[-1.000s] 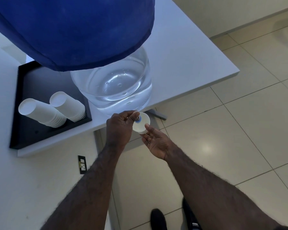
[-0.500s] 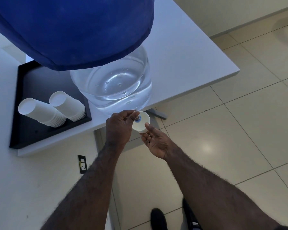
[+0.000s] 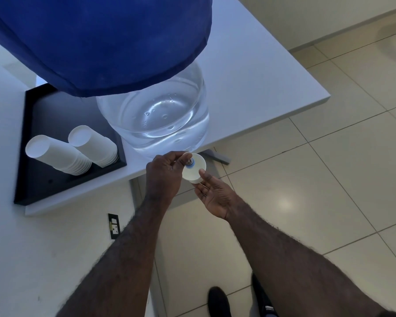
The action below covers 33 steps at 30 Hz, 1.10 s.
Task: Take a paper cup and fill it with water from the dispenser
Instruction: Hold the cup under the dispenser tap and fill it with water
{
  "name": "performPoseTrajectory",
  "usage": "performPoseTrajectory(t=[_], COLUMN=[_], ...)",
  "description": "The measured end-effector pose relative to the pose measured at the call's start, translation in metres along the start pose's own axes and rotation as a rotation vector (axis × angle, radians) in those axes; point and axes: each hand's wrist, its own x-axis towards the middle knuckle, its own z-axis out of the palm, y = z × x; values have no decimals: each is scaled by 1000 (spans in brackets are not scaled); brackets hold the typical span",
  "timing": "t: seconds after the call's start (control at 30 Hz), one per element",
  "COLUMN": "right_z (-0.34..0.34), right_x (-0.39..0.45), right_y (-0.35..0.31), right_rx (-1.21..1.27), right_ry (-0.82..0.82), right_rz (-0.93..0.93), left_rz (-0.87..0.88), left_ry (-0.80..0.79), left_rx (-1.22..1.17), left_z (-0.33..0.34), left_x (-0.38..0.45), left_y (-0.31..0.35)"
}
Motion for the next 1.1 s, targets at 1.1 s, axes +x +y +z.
performPoseTrajectory(t=[1.1], right_z=[0], right_x=[-6], right_y=[1], right_rx=[35], right_ry=[-22], right_rz=[-4], left_rz=[555], left_ry=[37], left_rx=[534], left_z=[2], left_x=[-17], left_y=[-6])
